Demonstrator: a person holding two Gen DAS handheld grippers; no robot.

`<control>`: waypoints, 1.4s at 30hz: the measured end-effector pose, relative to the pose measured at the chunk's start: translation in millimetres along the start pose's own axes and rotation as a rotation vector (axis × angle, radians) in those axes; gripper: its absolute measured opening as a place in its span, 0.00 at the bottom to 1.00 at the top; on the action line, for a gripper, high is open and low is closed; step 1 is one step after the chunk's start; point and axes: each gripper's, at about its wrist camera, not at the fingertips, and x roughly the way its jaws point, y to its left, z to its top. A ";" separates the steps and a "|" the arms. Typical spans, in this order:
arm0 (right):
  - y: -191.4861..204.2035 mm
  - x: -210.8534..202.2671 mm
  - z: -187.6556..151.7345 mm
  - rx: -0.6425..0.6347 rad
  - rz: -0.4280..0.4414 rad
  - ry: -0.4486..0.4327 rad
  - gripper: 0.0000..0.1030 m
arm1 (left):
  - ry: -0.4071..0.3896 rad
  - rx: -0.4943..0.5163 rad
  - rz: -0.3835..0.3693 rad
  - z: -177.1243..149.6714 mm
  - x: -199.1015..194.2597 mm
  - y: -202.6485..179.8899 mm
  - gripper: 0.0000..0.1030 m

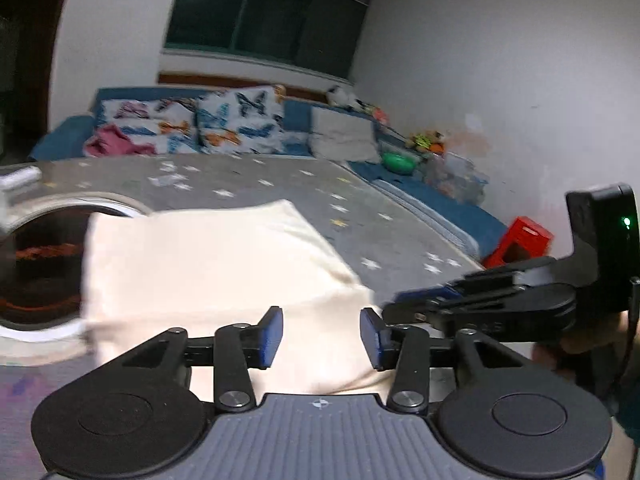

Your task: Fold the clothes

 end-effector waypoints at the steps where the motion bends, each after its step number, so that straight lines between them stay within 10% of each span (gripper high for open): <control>1: 2.3 2.8 0.4 -0.005 0.002 0.005 0.19 | -0.009 0.005 0.017 -1.3 -4.5 5.8 0.52; 11: 11.7 31.7 3.8 -0.029 -0.005 0.038 0.19 | 0.069 0.046 0.230 -48.9 -45.7 63.0 0.52; 19: 14.8 35.0 8.1 -0.029 -0.015 0.053 0.08 | 0.084 0.090 0.238 -60.9 -49.6 62.5 0.48; 27: 36.0 -5.6 27.0 -0.088 -0.052 -0.074 0.06 | 0.080 0.126 0.221 -60.6 -43.3 58.7 0.07; 42: 15.9 12.2 15.3 -0.052 -0.133 -0.005 0.09 | 0.113 0.127 0.235 -55.1 -59.4 75.1 0.08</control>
